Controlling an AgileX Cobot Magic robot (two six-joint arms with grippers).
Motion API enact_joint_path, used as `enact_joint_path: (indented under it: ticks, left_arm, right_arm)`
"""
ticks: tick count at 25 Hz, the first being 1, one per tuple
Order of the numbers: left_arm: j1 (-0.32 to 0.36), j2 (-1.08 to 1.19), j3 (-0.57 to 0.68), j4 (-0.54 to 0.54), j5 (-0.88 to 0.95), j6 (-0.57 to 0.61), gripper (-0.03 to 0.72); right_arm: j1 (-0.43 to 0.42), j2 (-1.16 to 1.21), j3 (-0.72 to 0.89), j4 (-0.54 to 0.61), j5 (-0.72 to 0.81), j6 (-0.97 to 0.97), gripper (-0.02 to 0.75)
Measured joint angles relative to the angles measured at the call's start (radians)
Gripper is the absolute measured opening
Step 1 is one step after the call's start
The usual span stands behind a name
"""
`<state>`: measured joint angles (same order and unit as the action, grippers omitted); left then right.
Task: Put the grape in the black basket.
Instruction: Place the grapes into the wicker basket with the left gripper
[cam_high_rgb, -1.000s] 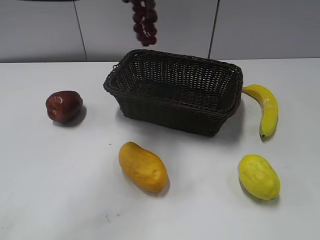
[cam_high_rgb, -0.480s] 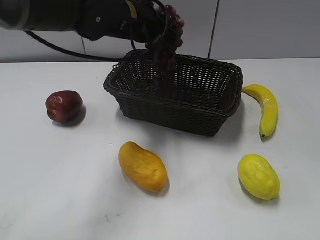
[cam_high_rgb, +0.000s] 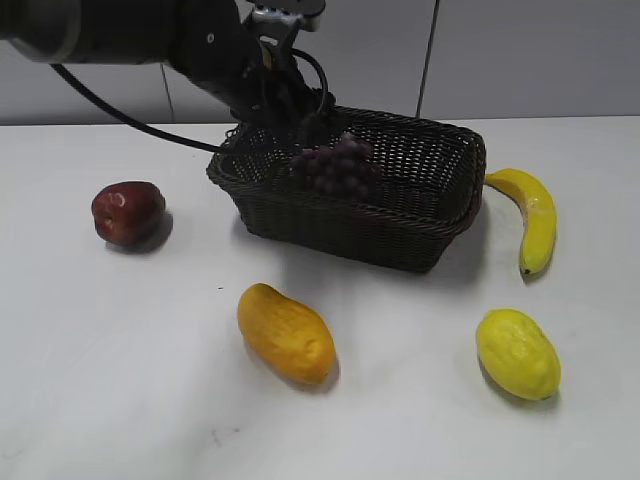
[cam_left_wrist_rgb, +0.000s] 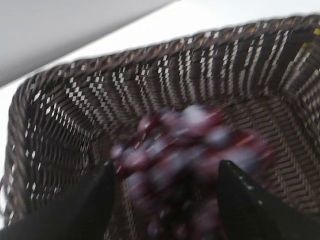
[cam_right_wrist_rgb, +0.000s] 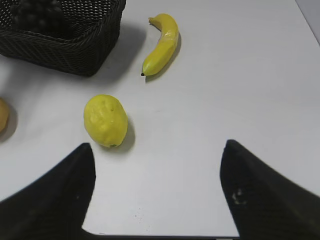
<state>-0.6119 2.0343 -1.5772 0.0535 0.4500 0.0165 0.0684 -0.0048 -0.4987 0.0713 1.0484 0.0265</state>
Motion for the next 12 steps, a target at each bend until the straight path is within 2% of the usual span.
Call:
enact_joint_path:
  ticks: [6, 9, 12]
  left_arm:
    - [0.024, 0.0, -0.196, 0.0, 0.346, 0.0, 0.607]
    - [0.071, 0.0, -0.311, -0.005, 0.508, 0.005, 0.594]
    - [0.149, 0.0, -0.378, -0.027, 0.65, 0.01, 0.589]
  right_arm:
    - [0.0, 0.0, 0.0, 0.0, 0.0, 0.0, 0.59]
    - [0.0, 0.0, 0.0, 0.0, 0.0, 0.0, 0.59]
    - [0.0, 0.0, 0.0, 0.0, 0.0, 0.0, 0.59]
